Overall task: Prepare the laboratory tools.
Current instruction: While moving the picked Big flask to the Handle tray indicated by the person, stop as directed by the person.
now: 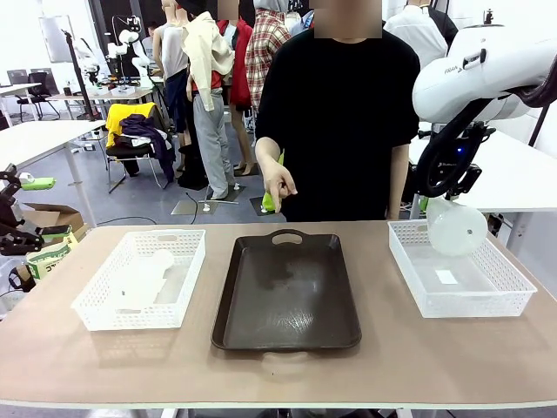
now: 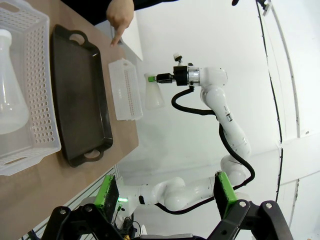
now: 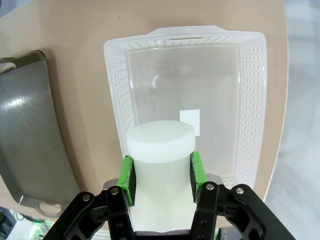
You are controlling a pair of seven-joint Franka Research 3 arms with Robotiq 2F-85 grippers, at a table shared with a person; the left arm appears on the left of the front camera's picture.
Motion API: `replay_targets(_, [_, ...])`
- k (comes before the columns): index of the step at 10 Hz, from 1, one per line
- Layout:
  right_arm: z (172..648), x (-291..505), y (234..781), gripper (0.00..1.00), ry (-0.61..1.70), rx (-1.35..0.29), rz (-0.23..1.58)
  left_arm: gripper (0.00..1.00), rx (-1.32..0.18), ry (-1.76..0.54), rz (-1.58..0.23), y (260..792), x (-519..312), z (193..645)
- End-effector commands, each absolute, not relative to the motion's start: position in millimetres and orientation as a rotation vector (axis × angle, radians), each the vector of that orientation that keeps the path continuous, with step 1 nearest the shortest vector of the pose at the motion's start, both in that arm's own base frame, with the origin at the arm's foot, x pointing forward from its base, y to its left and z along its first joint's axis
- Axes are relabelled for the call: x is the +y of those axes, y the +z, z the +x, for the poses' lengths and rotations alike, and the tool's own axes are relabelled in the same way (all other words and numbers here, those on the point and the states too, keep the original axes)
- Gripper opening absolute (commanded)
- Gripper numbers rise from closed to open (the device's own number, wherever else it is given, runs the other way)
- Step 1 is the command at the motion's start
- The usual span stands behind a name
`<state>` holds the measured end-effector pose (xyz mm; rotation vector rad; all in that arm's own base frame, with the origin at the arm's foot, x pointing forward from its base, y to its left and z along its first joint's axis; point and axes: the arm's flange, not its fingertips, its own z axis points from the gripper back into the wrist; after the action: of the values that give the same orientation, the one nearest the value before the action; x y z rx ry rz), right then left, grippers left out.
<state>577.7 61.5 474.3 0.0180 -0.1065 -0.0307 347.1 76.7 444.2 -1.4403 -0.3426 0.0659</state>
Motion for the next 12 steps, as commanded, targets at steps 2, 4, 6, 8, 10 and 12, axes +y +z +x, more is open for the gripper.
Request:
replay_targets(2, [570,102,486,0.0,0.152,-0.223,-0.059,1.0,-0.343,0.052,-1.442,445,78,345])
replay_targets(4, [563,153,501,0.0,0.383,-0.292,-0.05,1.0,-0.343,0.052,-1.442,445,78,345])
replay_targets(6, [564,208,501,0.0,0.596,-0.297,-0.026,1.0,-0.343,0.052,-1.442,445,78,345])
replay_targets(8, [564,264,489,0.0,0.735,-0.24,-0.03,1.0,-0.343,0.052,-1.442,445,78,345])
replay_targets(10, [560,310,470,0.0,0.816,-0.195,-0.058,1.0,-0.343,0.052,-1.442,445,78,345])
replay_targets(12, [555,343,448,0.0,0.88,-0.155,-0.078,1.0,-0.343,0.052,-1.442,445,78,345])
